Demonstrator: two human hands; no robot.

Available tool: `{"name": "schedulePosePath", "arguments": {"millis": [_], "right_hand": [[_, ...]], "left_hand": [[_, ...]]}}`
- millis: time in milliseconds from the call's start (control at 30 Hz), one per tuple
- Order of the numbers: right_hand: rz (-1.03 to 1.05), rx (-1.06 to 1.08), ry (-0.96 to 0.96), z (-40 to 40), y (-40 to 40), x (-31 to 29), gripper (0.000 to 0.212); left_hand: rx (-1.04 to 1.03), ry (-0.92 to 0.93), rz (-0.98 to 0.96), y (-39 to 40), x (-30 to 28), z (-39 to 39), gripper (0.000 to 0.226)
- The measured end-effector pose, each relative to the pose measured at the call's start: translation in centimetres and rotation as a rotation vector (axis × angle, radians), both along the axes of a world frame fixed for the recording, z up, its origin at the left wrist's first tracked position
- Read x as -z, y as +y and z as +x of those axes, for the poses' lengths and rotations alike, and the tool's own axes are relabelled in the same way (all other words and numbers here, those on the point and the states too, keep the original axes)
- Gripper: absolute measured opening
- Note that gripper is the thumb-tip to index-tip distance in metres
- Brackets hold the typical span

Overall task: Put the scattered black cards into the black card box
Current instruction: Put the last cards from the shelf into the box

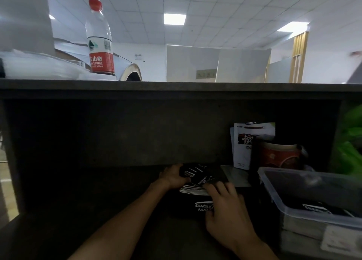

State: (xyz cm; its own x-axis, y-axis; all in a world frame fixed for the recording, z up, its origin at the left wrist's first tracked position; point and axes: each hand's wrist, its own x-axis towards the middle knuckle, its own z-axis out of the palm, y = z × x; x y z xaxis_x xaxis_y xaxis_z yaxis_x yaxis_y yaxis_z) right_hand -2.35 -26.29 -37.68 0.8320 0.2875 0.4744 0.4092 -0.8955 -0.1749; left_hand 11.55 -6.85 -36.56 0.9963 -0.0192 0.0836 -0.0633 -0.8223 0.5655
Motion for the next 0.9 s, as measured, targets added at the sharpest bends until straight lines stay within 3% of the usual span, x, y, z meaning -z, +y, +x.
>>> {"name": "schedulePosePath", "arguments": {"millis": [133,267,333,433,567,800,900], "right_hand": [[-0.006,0.007,-0.007,-0.2,0.0,-0.1,0.065],[-0.004,0.013,-0.011,-0.3,0.1,-0.1,0.063],[0.004,0.013,-0.005,-0.3,0.1,-0.1,0.062],[0.013,0.010,0.001,-0.4,0.1,-0.2,0.062],[0.026,-0.005,0.008,-0.5,0.0,-0.2,0.068],[0.001,0.007,0.011,-0.3,0.1,0.0,0.073],[-0.007,0.018,-0.004,-0.1,0.0,0.1,0.066]], "left_hand": [[0.000,0.053,-0.100,0.2,-0.8,-0.7,0.078],[0.130,0.155,-0.163,0.2,-2.2,-1.7,0.051],[0.129,0.159,-0.116,0.3,-2.5,-2.2,0.051],[0.045,0.081,-0.172,0.4,-2.3,-3.1,0.052],[0.034,-0.092,-0.387,1.1,-2.1,-6.0,0.028],[0.360,0.161,-0.484,2.3,-3.5,-9.5,0.032],[0.299,0.205,-0.562,1.8,-3.5,-7.2,0.030]]}}
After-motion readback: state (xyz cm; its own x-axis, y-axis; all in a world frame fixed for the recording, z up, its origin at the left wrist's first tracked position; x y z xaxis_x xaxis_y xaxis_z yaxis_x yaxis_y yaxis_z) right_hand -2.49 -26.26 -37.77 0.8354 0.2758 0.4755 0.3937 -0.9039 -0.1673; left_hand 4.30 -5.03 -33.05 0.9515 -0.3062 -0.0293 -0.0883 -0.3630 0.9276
